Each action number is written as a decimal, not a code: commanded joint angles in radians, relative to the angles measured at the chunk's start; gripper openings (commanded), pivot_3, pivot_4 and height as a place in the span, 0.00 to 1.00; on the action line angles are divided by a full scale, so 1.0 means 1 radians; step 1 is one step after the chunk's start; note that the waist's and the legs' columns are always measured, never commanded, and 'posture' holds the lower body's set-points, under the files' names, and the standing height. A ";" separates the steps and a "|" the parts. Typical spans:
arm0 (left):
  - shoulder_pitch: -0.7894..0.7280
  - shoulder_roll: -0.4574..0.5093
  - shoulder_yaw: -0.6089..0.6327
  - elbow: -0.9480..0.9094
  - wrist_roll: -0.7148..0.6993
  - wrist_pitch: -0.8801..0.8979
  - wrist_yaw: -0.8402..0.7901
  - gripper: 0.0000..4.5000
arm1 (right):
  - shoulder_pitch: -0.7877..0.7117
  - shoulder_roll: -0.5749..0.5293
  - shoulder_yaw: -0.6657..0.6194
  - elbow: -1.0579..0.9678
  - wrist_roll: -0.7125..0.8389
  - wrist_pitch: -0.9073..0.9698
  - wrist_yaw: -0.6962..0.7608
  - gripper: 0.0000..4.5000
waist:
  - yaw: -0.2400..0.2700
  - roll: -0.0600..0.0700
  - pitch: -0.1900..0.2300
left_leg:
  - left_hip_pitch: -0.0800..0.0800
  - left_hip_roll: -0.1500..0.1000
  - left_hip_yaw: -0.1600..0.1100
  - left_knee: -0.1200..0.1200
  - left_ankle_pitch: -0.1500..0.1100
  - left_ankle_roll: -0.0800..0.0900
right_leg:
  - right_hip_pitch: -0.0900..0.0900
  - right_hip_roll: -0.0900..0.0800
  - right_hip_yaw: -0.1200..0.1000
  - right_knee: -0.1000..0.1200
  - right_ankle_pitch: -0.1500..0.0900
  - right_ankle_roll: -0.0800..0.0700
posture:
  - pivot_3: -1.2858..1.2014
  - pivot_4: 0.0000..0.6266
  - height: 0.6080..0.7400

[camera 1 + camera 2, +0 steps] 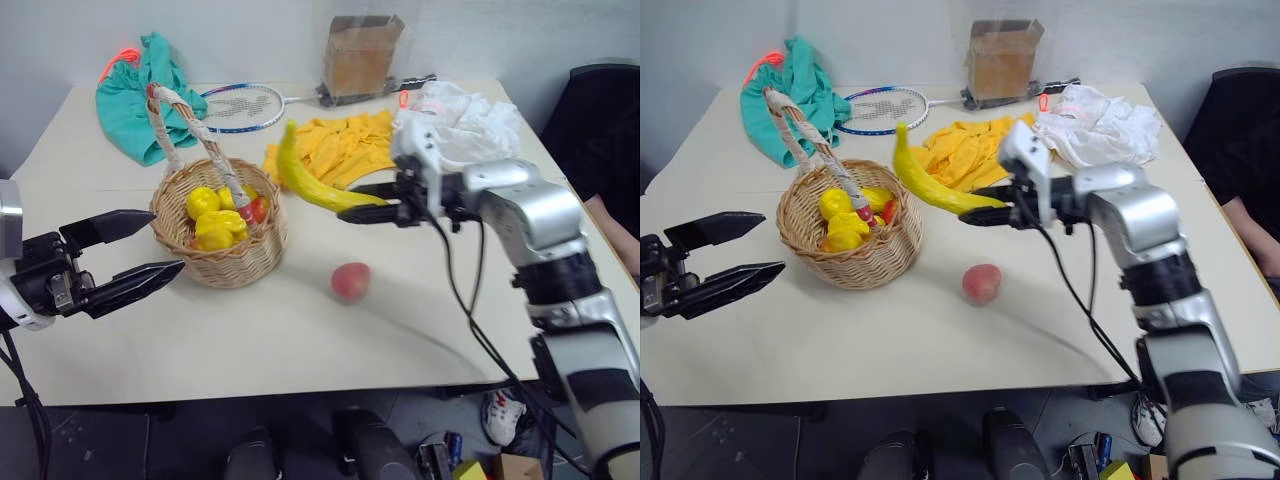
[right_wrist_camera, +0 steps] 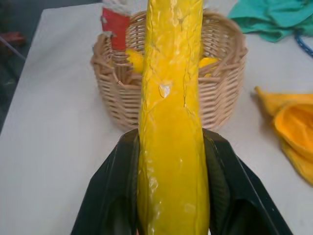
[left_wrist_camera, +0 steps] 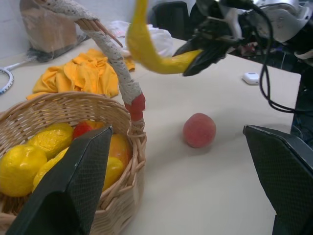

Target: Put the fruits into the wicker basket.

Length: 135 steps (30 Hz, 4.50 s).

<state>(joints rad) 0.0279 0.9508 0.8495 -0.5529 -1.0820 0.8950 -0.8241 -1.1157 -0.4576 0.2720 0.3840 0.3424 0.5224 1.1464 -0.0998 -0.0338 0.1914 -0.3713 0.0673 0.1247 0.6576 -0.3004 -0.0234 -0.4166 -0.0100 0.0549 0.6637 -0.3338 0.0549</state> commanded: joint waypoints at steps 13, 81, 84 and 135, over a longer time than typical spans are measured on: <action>0.018 -0.002 -0.011 -0.075 -0.032 -0.062 0.065 1.00 | -0.392 0.414 -0.036 0.661 -0.205 -0.414 -0.072 0.58 | -0.038 0.000 0.000 | -0.014 0.001 -0.001 0.004 0.002 -0.003 | -0.015 -0.001 -0.001 0.009 -0.001 -0.001 | 0.52 0.24 1.00; 0.056 -0.047 0.035 -0.116 -0.109 -0.053 0.151 1.00 | -0.301 0.451 -0.092 0.466 -0.107 -0.210 -0.142 0.72 | -0.036 -0.002 0.000 | -0.006 -0.001 -0.005 0.001 0.003 -0.006 | -0.012 0.002 0.003 0.015 -0.003 -0.004 | 0.52 0.24 1.00; 0.080 -0.046 0.053 -0.131 -0.128 -0.059 0.170 1.00 | -0.350 0.497 -0.105 0.561 -0.130 -0.265 -0.142 0.93 | -0.034 -0.004 -0.001 | -0.006 -0.002 -0.006 0.002 0.003 -0.006 | -0.010 0.000 0.001 0.014 -0.003 -0.004 | 0.52 0.24 1.00; 0.041 0.089 0.062 0.023 -0.044 -0.076 -0.015 1.00 | 0.104 0.380 -0.097 -0.274 0.088 0.045 0.022 0.08 | -0.039 -0.005 -0.001 | -0.007 -0.002 -0.009 -0.009 0.005 -0.009 | -0.015 0.000 -0.001 0.012 -0.005 -0.008 | 0.52 0.24 1.00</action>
<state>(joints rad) 0.0879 1.0283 0.9276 -0.5038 -1.0947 0.8370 -0.8423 -1.0037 -0.0428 0.2361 0.2440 0.3644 0.5642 1.1243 -0.1392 -0.0386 0.1903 -0.3790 0.0653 0.1156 0.6487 -0.2960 -0.0322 -0.4307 -0.0100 0.0538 0.6741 -0.3379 0.0479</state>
